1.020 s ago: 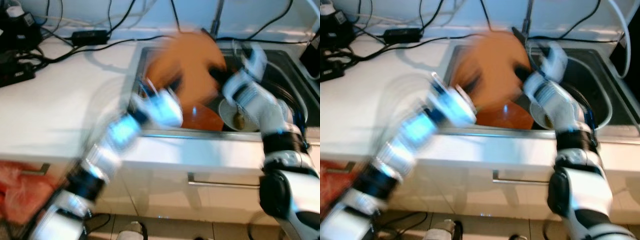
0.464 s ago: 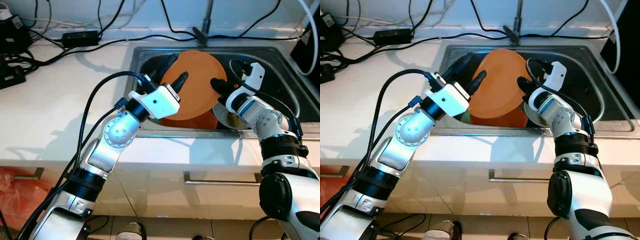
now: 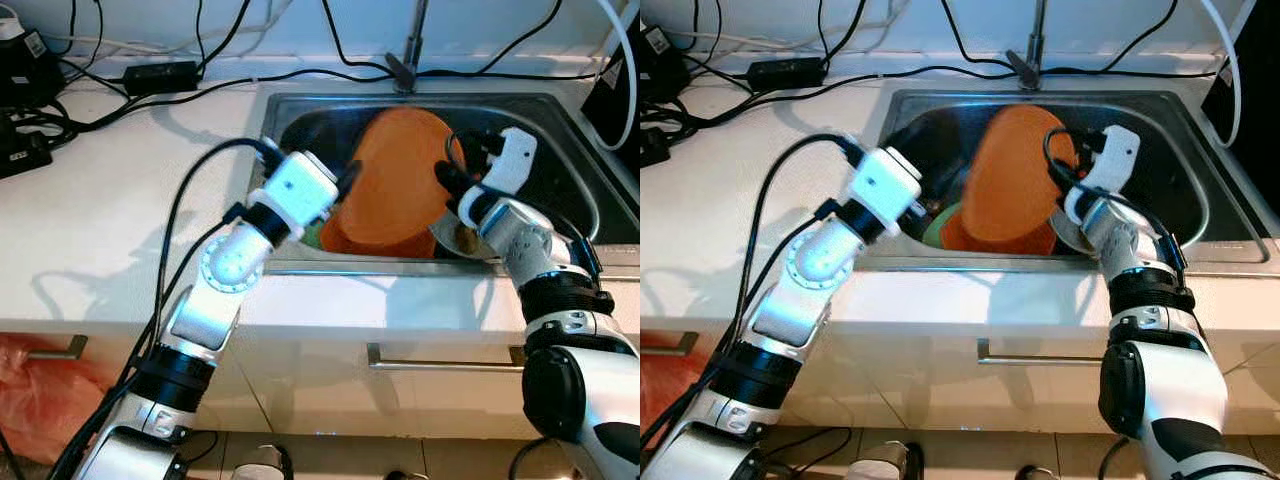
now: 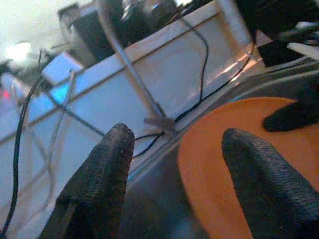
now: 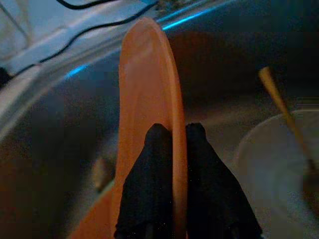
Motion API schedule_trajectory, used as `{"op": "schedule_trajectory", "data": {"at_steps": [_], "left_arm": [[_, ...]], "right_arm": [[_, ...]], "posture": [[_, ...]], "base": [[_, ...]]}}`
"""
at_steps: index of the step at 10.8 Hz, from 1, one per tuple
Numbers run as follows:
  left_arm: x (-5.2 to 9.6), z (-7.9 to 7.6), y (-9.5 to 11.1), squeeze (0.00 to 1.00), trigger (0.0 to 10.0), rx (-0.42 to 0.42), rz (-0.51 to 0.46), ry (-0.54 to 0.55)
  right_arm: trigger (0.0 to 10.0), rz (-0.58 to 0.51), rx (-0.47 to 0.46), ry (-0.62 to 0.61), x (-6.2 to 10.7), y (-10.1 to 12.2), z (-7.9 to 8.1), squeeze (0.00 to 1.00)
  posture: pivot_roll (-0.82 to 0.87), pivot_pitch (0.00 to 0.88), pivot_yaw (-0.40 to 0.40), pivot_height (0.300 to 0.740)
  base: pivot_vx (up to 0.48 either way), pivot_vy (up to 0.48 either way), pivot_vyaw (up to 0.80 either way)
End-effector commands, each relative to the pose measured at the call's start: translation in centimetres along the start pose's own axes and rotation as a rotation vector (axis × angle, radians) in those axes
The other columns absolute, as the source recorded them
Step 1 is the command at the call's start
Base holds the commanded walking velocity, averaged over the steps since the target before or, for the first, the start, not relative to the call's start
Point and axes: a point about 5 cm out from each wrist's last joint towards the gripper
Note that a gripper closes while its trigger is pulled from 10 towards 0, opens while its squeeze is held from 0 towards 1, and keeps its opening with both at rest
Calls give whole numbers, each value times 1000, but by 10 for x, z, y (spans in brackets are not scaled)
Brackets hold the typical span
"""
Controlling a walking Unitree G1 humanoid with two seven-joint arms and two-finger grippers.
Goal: Kitchen organization
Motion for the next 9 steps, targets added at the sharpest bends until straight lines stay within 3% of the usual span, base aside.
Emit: {"op": "schedule_trajectory", "data": {"at_steps": [1,3,9], "left_arm": [[4,4,-2,1000,10000,45,21,26],[11,13,-12,1000,10000,148,100,114],[16,22,-16,1000,10000,171,155,213]], "right_arm": [[0,-29,47,-33,2,3,-6,0],[0,-32,88,-92,4,-5,-17,0],[0,-33,98,-141,3,-21,-21,0]], "posture": [[255,83,49,740],[252,81,47,740],[257,69,40,740]], "base": [[0,0,0],[0,0,0],[0,0,0]]}}
Point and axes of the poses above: a point about 5 cm out from each wrist's last joint towards the gripper, its own x axis pointing back from the gripper into the wrist, its own y axis along the axis of the wrist's last joint, z = x × y, and after that the axes turned 3 degrees about -x, right-handed
